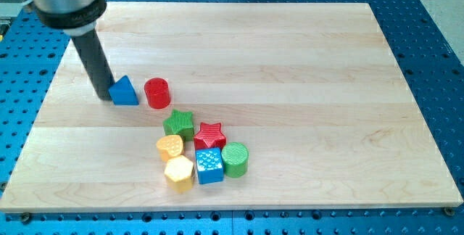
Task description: Place the triangle below to the red circle
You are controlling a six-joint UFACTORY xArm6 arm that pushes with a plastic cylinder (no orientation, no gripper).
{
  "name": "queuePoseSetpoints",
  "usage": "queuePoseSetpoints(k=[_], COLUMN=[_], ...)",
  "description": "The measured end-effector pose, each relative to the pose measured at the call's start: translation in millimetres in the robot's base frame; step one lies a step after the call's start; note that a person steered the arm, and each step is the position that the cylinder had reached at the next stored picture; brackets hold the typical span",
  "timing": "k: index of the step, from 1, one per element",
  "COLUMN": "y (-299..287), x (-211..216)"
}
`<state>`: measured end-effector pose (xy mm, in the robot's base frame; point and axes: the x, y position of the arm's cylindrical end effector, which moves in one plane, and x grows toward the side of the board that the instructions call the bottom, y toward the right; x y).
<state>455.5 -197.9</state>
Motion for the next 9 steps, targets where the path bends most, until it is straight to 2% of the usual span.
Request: queuePoseSetpoints(k=[1, 2, 3, 4, 5, 6, 7, 9], y=[4.6, -42.1, 11.6, 43.6, 48.2, -27.0, -47.9, 41.3], x=[24.1, -20.8, -48.8, -6.4, 32.3, 30.2, 41.1, 52.5])
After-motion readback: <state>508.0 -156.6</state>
